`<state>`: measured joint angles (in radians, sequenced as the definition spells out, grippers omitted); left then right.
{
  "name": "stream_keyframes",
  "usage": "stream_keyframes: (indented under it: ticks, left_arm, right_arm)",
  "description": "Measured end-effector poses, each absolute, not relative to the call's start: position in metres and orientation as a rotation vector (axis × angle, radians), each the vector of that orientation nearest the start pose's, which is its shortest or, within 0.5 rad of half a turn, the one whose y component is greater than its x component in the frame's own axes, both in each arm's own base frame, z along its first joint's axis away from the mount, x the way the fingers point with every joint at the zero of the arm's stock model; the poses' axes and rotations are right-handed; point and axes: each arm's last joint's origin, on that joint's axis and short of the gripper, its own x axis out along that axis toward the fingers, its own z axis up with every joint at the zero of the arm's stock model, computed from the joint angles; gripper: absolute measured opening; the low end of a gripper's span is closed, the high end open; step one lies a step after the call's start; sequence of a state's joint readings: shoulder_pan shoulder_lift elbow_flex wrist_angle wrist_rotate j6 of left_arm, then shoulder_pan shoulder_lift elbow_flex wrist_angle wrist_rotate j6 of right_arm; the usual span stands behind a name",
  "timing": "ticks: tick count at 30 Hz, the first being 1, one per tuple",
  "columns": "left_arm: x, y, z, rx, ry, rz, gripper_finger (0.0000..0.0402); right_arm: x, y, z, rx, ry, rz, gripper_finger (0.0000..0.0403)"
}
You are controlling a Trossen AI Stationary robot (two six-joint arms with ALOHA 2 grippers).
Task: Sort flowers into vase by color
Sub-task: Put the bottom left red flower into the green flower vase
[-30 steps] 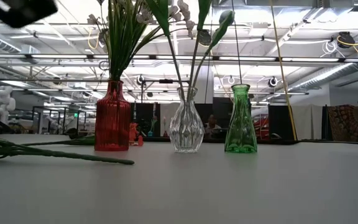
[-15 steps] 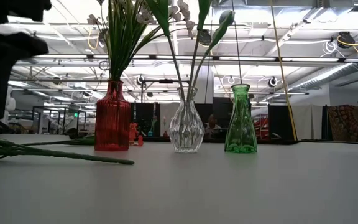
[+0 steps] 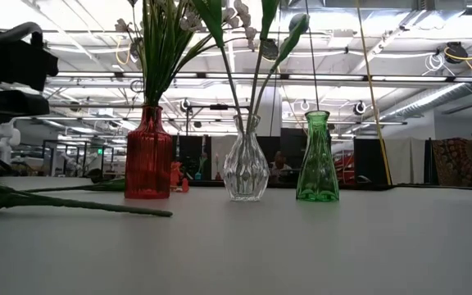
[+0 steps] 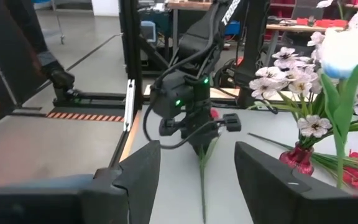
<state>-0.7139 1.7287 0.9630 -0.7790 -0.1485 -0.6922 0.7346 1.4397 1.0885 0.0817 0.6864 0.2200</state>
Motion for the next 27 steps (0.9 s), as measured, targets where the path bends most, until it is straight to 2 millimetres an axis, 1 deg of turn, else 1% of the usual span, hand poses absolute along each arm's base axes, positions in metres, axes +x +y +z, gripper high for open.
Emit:
stream_keyframes:
  ticks: [2, 3, 6, 9, 12, 16, 18, 21, 23, 27]
  left_arm:
    - [0.217, -0.182, 0.143, 0.082, 1.458, 0.053, 0.0026]
    - [0.217, -0.183, 0.144, 0.076, 1.463, 0.048, 0.0016]
    - [0.22, -0.187, 0.151, 0.033, 1.493, 0.02, 0.0021]
    - [0.226, -0.195, 0.166, -0.034, 1.509, -0.014, 0.002]
    - [0.237, -0.203, 0.189, -0.065, 1.478, -0.05, 0.0015]
    - [0.249, -0.207, 0.222, -0.093, 1.45, -0.058, 0.0016]
    - [0.254, -0.206, 0.237, -0.108, 1.44, -0.056, 0.0017]
    - [0.26, -0.201, 0.252, -0.128, 1.433, -0.04, 0.0017]
    - [0.265, -0.197, 0.258, -0.142, 1.428, -0.028, 0.0017]
    - [0.273, -0.187, 0.263, -0.155, 1.413, -0.023, 0.0017]
  right_arm:
    - [0.256, 0.205, 0.31, 0.04, 0.199, 0.024, 0.0198]
    - [0.258, 0.207, 0.308, 0.037, 0.195, 0.025, 0.0198]
    - [0.267, 0.21, 0.304, 0.063, 0.164, 0.021, 0.0198]
    - [0.277, 0.209, 0.3, 0.14, 0.133, 0.003, 0.0198]
    - [0.288, 0.208, 0.292, 0.191, 0.135, 0.014, 0.0199]
    - [0.302, 0.207, 0.28, 0.2, 0.177, 0.0, 0.0199]
    - [0.314, 0.21, 0.279, 0.183, 0.219, 0.002, 0.0199]
    - [0.335, 0.219, 0.28, 0.138, 0.316, -0.012, 0.0199]
    - [0.35, 0.224, 0.279, 0.088, 0.393, -0.037, 0.0199]
    - [0.38, 0.23, 0.273, 0.026, 0.489, -0.081, 0.0199]
